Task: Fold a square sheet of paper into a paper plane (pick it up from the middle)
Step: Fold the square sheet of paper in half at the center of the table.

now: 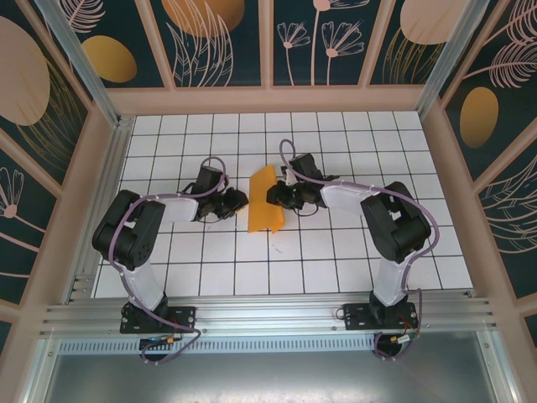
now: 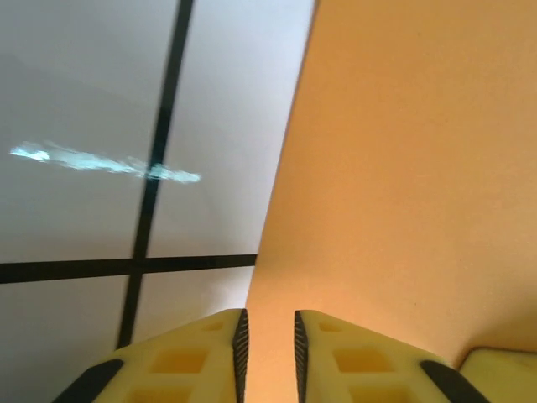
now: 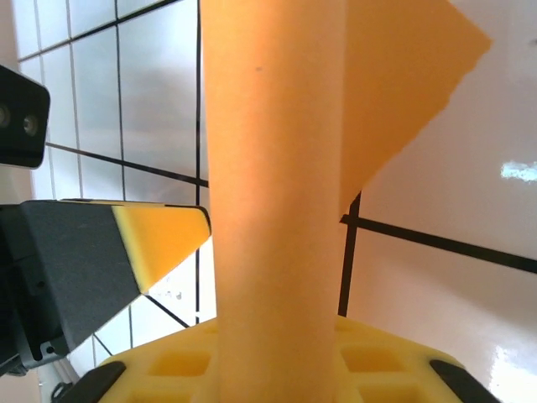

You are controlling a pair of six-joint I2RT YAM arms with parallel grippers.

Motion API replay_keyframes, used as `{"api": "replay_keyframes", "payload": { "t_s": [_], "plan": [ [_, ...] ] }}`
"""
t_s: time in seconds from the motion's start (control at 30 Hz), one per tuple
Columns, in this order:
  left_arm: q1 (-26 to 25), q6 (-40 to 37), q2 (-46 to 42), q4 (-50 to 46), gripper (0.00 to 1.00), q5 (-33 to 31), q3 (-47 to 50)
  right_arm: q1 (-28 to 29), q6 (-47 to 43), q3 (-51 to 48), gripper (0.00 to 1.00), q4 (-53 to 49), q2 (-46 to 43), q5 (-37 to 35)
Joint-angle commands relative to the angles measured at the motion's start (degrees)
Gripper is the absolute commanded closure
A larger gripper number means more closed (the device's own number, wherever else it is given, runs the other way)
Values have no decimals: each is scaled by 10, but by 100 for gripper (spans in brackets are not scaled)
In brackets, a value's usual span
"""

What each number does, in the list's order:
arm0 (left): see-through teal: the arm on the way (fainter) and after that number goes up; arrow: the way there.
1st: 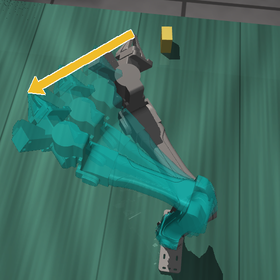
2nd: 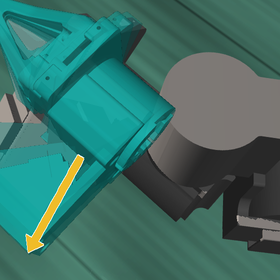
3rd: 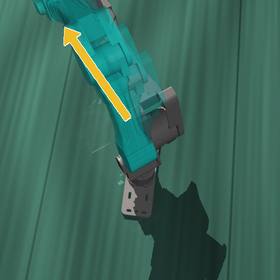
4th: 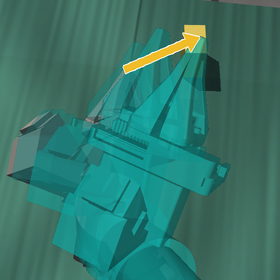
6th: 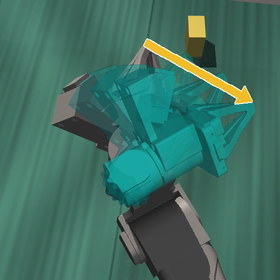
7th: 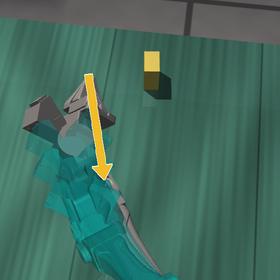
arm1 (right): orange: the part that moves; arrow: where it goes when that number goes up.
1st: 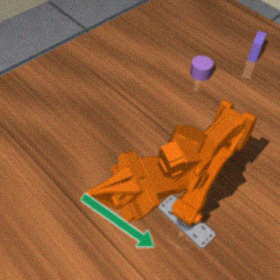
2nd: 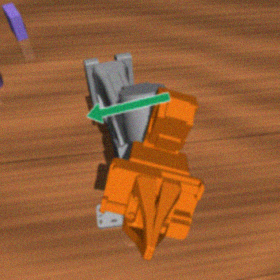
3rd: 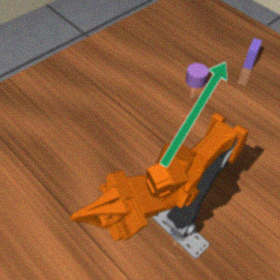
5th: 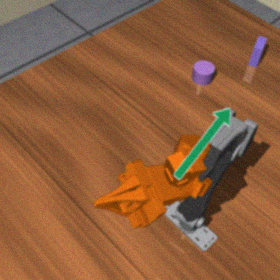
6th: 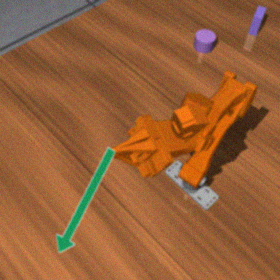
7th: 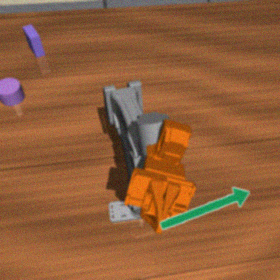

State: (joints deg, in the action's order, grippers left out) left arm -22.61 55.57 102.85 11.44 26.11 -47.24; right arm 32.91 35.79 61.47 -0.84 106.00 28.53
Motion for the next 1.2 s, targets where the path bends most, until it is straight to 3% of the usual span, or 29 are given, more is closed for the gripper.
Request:
{"api": "replay_keyframes", "payload": {
  "t_s": [0.0, 0.17, 0.37, 0.53, 0.77, 0.97, 1.17],
  "plan": [
    [19, 25, -28, 53, 71, 29, 23, -8, 24, -23, 76, 61, -19, 52],
    [39, 49, -43, 132, 56, 73, 61, -12, 61, -48, 76, 133, -32, 114],
    [48, 73, -72, 252, 36, 134, 93, -57, 114, -74, 75, 233, -54, 203],
    [51, 74, -93, 316, 29, 171, 102, -72, 135, -86, 74, 273, -67, 253],
    [52, 74, -93, 350, 41, 188, 109, -75, 146, -93, 74, 288, -66, 266],
    [52, 56, -81, 337, 39, 180, 115, -75, 162, -100, 74, 310, -62, 270],
    [51, 87, -68, 399, 66, 194, 126, -74, 167, -101, 74, 314, -50, 272]
  ]
}}
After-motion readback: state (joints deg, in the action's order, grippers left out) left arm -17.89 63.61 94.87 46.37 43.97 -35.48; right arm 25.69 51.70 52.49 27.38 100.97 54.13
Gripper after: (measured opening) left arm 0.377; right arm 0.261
